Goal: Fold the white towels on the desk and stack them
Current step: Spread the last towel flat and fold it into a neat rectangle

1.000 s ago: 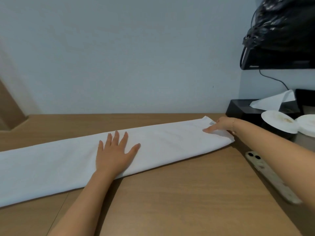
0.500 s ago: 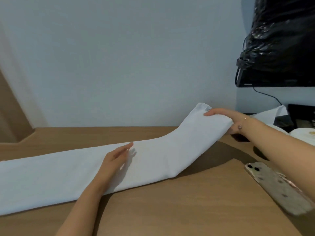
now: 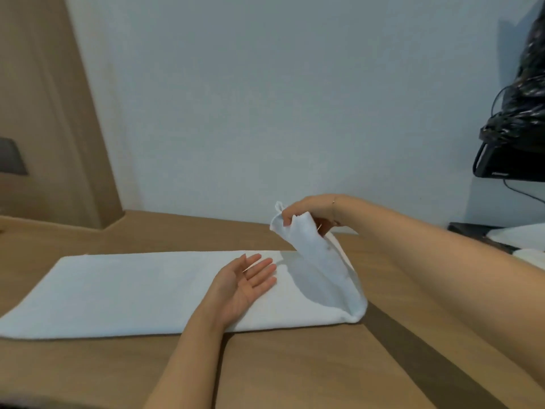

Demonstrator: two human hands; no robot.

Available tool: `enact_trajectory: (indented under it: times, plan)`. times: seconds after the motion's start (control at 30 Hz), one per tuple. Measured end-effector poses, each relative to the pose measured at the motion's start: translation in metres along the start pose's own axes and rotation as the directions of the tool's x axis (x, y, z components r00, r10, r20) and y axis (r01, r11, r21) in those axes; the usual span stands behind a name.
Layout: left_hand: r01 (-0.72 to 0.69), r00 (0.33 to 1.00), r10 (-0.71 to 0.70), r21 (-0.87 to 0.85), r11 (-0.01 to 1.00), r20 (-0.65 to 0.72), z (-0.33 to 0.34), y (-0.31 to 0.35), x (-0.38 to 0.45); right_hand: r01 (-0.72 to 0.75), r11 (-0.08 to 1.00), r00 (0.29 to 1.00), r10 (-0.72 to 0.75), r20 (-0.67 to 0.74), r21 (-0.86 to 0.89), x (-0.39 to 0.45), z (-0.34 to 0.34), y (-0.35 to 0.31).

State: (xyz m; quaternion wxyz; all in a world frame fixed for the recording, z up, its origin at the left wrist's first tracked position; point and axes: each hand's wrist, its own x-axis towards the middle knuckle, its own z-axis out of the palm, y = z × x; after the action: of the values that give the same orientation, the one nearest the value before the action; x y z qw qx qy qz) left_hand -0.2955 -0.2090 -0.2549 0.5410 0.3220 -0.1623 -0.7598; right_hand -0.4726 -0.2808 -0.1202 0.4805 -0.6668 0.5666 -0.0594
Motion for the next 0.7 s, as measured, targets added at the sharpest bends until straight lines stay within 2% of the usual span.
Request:
enact_trajectory:
  times: [0.17, 0.27, 0.37, 0.43, 0.53, 0.63, 0.7]
  plan:
    - [-0.052, 0.998, 0.048, 0.102, 0.993, 0.040, 0.003, -0.007, 0.000, -0.053, 0.987, 0.993, 0.068, 0.095, -0.152, 0.032, 0.021, 0.019]
    - [-0.076, 0.995, 0.065, 0.155, 0.985, 0.074, 0.004, -0.007, -0.001, 0.030, 0.996, 0.994, -0.022, 0.107, -0.079, 0.023, 0.017, 0.047]
    - [-0.126, 0.989, 0.091, 0.327, 0.937, 0.119, 0.007, -0.009, -0.002, 0.193, 0.981, 0.981, -0.193, -0.034, -0.003, -0.004, 0.021, 0.076]
    - [-0.145, 0.989, 0.124, 0.390, 0.909, 0.080, 0.009, -0.011, -0.001, 0.342, 0.939, 0.923, -0.344, -0.171, -0.041, -0.025, 0.033, 0.098]
    - [-0.132, 0.990, 0.137, 0.457, 0.880, 0.023, 0.008, -0.011, 0.000, 0.486, 0.869, 0.794, -0.483, -0.371, -0.092, -0.048, 0.059, 0.138]
    - [-0.112, 0.993, 0.121, 0.512, 0.851, 0.016, 0.009, -0.008, -0.001, 0.472, 0.793, 0.689, -0.604, -0.399, -0.385, -0.052, 0.082, 0.175]
    - [-0.052, 0.998, 0.067, 0.463, 0.885, -0.017, 0.008, -0.006, -0.001, 0.450, 0.764, 0.637, -0.637, -0.433, -0.462, -0.050, 0.088, 0.187]
